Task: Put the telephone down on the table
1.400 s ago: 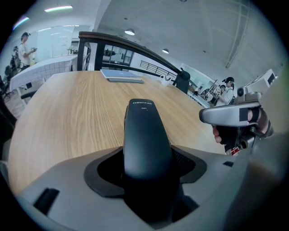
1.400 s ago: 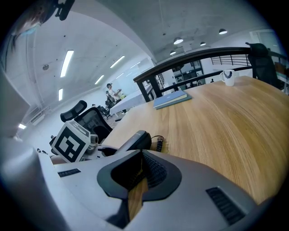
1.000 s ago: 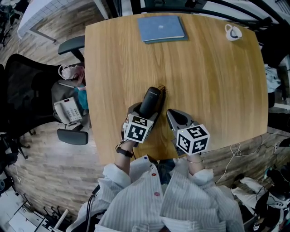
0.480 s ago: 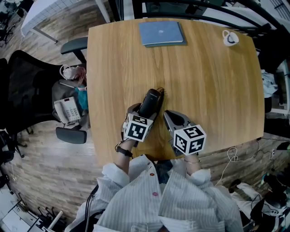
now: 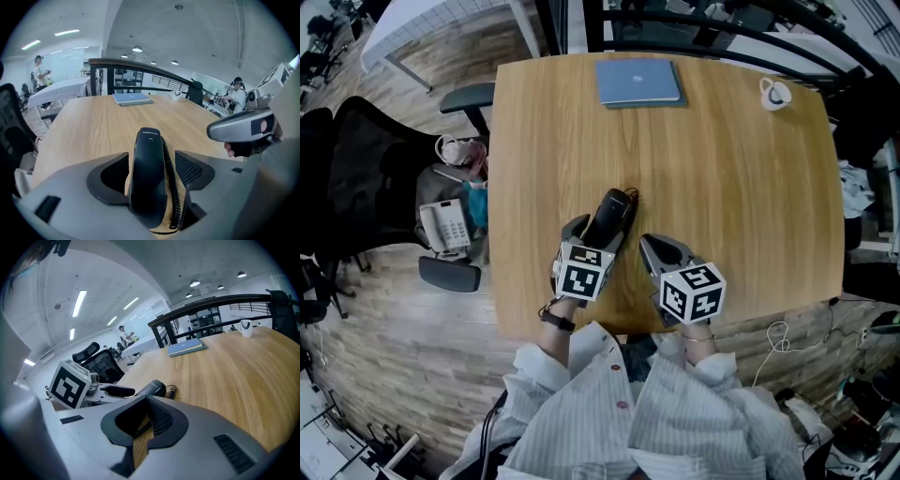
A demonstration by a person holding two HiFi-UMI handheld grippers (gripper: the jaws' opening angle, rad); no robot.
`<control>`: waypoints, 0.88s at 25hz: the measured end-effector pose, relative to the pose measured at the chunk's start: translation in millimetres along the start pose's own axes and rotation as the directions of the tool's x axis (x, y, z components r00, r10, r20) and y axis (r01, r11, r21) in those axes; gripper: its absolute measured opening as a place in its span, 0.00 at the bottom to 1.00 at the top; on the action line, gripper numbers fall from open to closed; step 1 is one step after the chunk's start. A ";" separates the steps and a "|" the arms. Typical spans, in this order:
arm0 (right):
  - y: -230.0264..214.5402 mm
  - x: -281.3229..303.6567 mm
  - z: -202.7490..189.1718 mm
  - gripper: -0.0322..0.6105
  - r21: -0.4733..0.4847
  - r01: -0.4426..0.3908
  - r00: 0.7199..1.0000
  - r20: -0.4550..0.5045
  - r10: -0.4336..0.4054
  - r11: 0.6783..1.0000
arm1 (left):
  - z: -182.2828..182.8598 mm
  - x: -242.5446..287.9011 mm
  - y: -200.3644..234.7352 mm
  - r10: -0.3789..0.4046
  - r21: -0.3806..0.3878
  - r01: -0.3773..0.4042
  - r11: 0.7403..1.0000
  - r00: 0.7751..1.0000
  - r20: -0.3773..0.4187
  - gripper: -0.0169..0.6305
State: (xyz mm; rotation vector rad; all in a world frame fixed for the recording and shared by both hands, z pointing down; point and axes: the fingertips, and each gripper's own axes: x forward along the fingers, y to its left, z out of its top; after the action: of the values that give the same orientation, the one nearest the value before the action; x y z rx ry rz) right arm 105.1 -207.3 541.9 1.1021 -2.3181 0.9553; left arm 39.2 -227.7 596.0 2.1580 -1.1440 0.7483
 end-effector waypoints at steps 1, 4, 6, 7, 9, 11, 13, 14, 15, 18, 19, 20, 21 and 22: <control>0.4 -1.4 2.3 0.11 -0.011 -0.008 1.000 0.001 0.008 1.000 | 3.2 -3.7 -1.0 0.009 -0.001 -0.009 1.000 1.000 0.009 0.51; 3.4 -8.8 10.6 0.11 -0.050 -0.038 0.999 0.003 0.038 0.998 | 11.4 -14.4 -5.6 0.040 -0.012 -0.040 0.999 0.999 0.036 0.51; 5.4 -14.3 16.5 0.11 -0.072 -0.061 0.998 0.004 0.062 0.995 | 19.4 -23.0 -8.9 0.065 -0.020 -0.063 0.998 0.996 0.066 0.51; 5.3 -16.6 19.9 0.11 -0.083 -0.072 0.997 0.005 0.072 0.994 | 25.5 -27.2 -10.8 0.076 -0.023 -0.074 0.997 0.993 0.087 0.51; 3.9 -20.9 27.1 0.11 -0.101 -0.087 0.996 0.011 0.089 0.991 | 39.4 -35.6 -15.9 0.093 -0.030 -0.090 0.995 0.987 0.133 0.51; 3.0 -25.6 34.0 0.11 -0.115 -0.099 0.995 0.018 0.102 0.988 | 53.0 -44.9 -21.0 0.107 -0.045 -0.101 0.994 0.977 0.186 0.51; 3.9 -31.1 40.3 0.11 -0.127 -0.111 0.993 0.026 0.115 0.986 | 66.3 -55.4 -27.9 0.107 -0.071 -0.093 0.993 0.965 0.239 0.50; 4.8 -34.3 43.9 0.11 -0.133 -0.117 0.992 0.031 0.122 0.984 | 73.6 -61.0 -33.0 0.099 -0.082 -0.080 0.993 0.960 0.264 0.50; 5.8 -38.1 48.2 0.11 -0.140 -0.122 0.991 0.039 0.129 0.983 | 81.5 -66.6 -38.3 0.089 -0.089 -0.066 0.994 0.953 0.289 0.50; 8.1 -51.5 63.0 0.11 -0.160 -0.131 0.987 0.071 0.144 0.978 | 106.4 -83.5 -54.6 0.058 -0.088 -0.028 0.996 0.931 0.361 0.47; 8.6 -55.8 67.7 0.11 -0.165 -0.132 0.985 0.084 0.148 0.977 | 114.1 -89.4 -60.0 0.048 -0.081 -0.018 0.997 0.923 0.382 0.46; 8.8 -60.0 72.3 0.11 -0.170 -0.133 0.984 0.097 0.151 0.976 | 121.7 -95.3 -65.2 0.038 -0.073 -0.009 0.997 0.914 0.404 0.45; 9.1 -64.1 76.9 0.11 -0.174 -0.134 0.982 0.110 0.155 0.976 | 129.0 -101.3 -70.5 0.027 -0.064 0.000 0.998 0.904 0.427 0.44; 9.7 -68.5 81.4 0.11 -0.178 -0.135 0.980 0.124 0.159 0.975 | 135.5 -107.4 -75.9 0.016 -0.055 0.010 0.998 0.893 0.450 0.44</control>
State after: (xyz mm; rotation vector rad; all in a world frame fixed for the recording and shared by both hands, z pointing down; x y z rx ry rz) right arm 134.0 -226.4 440.9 0.9655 -2.5694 0.7369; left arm 81.0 -231.4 411.9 2.3499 -1.3745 0.2069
